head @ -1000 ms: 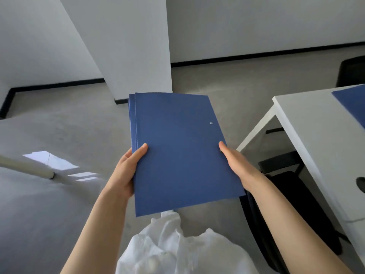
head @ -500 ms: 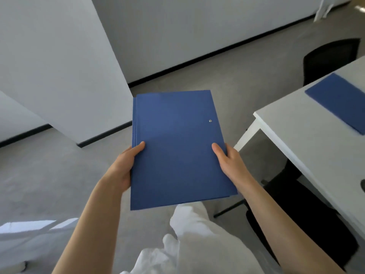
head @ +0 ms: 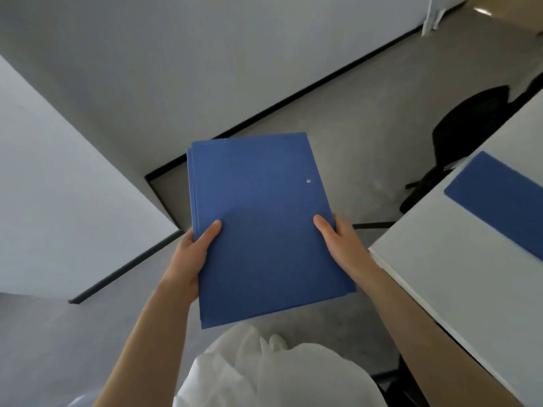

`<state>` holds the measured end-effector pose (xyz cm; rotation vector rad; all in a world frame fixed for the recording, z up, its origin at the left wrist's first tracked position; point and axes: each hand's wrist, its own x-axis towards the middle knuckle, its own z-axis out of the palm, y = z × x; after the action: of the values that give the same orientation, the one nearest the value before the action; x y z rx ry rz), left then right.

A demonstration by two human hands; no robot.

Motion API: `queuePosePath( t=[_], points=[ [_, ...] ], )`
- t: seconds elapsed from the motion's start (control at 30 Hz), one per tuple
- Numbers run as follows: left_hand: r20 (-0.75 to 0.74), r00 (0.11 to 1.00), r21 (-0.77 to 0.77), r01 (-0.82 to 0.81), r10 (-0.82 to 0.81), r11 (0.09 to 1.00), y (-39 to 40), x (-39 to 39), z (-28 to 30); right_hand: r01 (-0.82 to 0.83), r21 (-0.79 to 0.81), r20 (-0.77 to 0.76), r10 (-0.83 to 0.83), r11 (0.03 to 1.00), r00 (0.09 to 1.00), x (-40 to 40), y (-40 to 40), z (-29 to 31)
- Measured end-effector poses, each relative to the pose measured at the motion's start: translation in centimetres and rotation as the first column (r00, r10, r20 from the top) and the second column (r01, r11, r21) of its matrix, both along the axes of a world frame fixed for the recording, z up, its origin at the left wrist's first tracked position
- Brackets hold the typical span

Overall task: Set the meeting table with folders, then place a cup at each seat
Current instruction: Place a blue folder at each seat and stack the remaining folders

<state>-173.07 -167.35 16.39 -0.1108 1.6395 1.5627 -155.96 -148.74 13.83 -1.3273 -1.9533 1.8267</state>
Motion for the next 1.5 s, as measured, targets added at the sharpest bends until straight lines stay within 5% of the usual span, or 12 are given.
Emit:
queuePosePath(
  t=[0.23,0.53,1.0,1.1,1.3,1.5],
  points=[
    [0.002,0.985,-0.020,0.175,-0.175,0.984,10.8,-9.5,-1.7,0.184,-0.121,-0.032,-0.189,0.975,0.981,-6.1,7.0,-1.9],
    [0.053,0.879,-0.062,0.477,-0.474,0.877,28.7,-20.8,-1.5,0.427,-0.033,0.064,-0.425,0.904,0.903,-12.9,17.3,-1.4],
    [0.054,0.692,-0.063,0.722,-0.720,0.690,53.2,-17.1,-3.1,0.753,-0.122,0.101,-0.747,0.647,0.658,-5.2,33.8,-4.6],
    [0.013,0.673,-0.066,0.738,-0.739,0.671,59.1,-15.9,-2.8,0.838,0.025,0.221,-0.820,0.545,0.527,-1.0,38.4,-7.0],
    [-0.036,0.628,-0.091,0.772,-0.777,0.629,68.2,-13.6,-3.0,0.817,0.274,0.541,-0.784,0.507,0.305,5.9,45.7,-11.0],
    [0.014,0.602,-0.126,0.793,-0.798,0.596,74.2,-12.6,-4.0,0.783,0.190,0.709,-0.635,0.592,0.307,6.3,46.6,-14.5]
  ],
)
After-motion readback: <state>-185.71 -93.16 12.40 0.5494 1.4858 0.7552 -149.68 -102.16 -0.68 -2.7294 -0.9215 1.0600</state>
